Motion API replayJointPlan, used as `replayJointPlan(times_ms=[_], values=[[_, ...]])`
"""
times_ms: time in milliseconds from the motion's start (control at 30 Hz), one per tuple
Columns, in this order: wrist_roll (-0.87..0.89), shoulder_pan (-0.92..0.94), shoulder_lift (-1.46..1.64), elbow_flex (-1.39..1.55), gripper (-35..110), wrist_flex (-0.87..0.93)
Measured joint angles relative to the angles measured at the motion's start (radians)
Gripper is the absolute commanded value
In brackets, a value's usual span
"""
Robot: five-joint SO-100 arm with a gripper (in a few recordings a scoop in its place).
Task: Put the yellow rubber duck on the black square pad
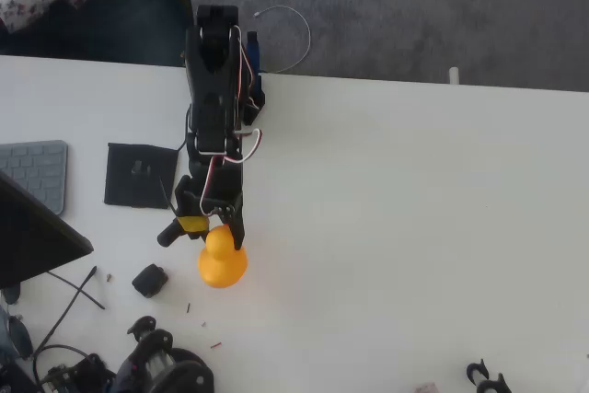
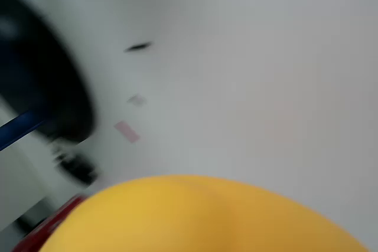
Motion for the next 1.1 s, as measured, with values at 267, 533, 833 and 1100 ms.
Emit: replayJointPlan(times_ms=[267,533,833,1100], values=[[0.008,0.002,0.192,0.002,6,0.002],[0.164,0.066,0.321,0.002,6,0.002],[0.382,0.209,0.345,0.002,6,0.012],[0.482,0.284,0.348,0.002,6,0.212]])
